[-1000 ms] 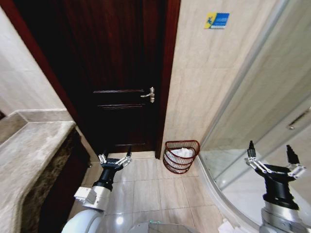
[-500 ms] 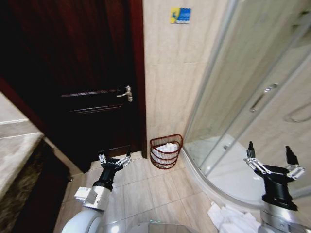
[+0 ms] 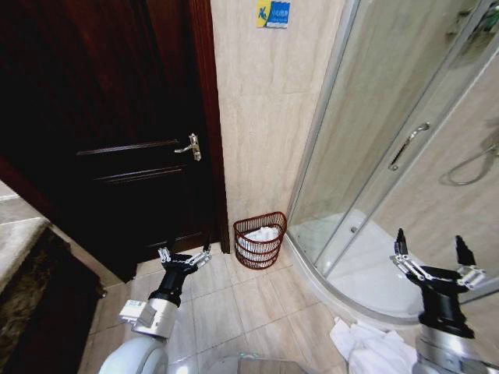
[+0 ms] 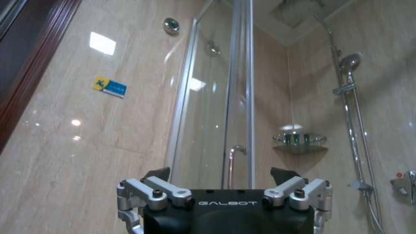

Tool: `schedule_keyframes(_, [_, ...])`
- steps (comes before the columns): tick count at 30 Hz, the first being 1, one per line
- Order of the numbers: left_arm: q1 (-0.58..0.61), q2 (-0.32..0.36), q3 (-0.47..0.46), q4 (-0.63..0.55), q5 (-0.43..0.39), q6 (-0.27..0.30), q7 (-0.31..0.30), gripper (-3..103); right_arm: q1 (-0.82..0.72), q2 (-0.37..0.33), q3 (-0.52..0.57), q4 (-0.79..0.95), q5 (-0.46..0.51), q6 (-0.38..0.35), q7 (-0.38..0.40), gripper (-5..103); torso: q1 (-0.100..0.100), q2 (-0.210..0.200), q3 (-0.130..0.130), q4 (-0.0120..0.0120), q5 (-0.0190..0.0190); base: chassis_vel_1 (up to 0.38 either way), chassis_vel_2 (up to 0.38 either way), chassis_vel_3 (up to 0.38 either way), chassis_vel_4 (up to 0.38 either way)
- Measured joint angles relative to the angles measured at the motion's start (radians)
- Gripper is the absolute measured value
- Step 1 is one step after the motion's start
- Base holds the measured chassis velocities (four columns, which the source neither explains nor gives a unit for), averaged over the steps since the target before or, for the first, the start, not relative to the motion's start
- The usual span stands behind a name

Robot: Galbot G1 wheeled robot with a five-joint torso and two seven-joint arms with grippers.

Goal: Discard the used towel into the hamper.

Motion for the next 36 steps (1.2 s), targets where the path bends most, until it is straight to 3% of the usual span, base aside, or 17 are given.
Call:
schedule_keyframes(10, [0.0,0.0,0.0,0.0,0.0,0.0,0.0,100,-0.018,0.0,-0.032,0.005,0.059,0.006,-0.053,100,-0.02,-0.04,-0.021,0.0,0.0001,0.0,0.0,0.0,0.0])
schedule_keyframes(13, [0.0,0.0,0.0,0.0,0.0,0.0,0.0,100,-0.03,-0.001,-0.074,0.037,0.087,-0.036,-0.035,100,-0.025,-0.052,-0.027,0.0,-0.0001,0.0,0.0,0.0,0.0])
schedule_keyframes(15, [0.0,0.0,0.0,0.0,0.0,0.0,0.0,100,-0.033,-0.003,-0.158,0.084,0.115,-0.133,0.02,100,-0.032,-0.068,-0.037,0.0,-0.0001,0.0,0.0,0.0,0.0])
schedule_keyframes(16, [0.0,0.0,0.0,0.0,0.0,0.0,0.0,100,-0.033,-0.003,-0.158,0.084,0.115,-0.133,0.02,100,-0.032,-0.068,-0.037,0.0,-0.0001,0.0,0.0,0.0,0.0])
schedule_keyframes(19, [0.0,0.0,0.0,0.0,0.0,0.0,0.0,100,-0.022,-0.005,-0.257,0.123,0.082,-0.229,0.076,100,-0.041,-0.088,-0.048,0.0,-0.0001,0.0,0.0,0.0,0.0])
schedule_keyframes(24, [0.0,0.0,0.0,0.0,0.0,0.0,0.0,100,0.014,-0.009,-0.34,0.143,-0.013,-0.292,0.134,100,-0.052,-0.113,-0.061,0.0,-0.0001,0.0,0.0,0.0,0.0])
schedule_keyframes(34, [0.0,0.0,0.0,0.0,0.0,0.0,0.0,100,0.03,-0.016,-0.329,0.14,-0.051,-0.306,0.146,100,-0.069,-0.15,-0.082,0.0,0.0,0.0,0.0,0.0,0.0])
schedule_keyframes(36, [0.0,0.0,0.0,0.0,0.0,0.0,0.0,100,0.04,-0.018,-0.297,0.135,-0.034,-0.307,0.154,100,-0.08,-0.176,-0.096,0.0,0.0001,0.0,0.0,0.0,0.0])
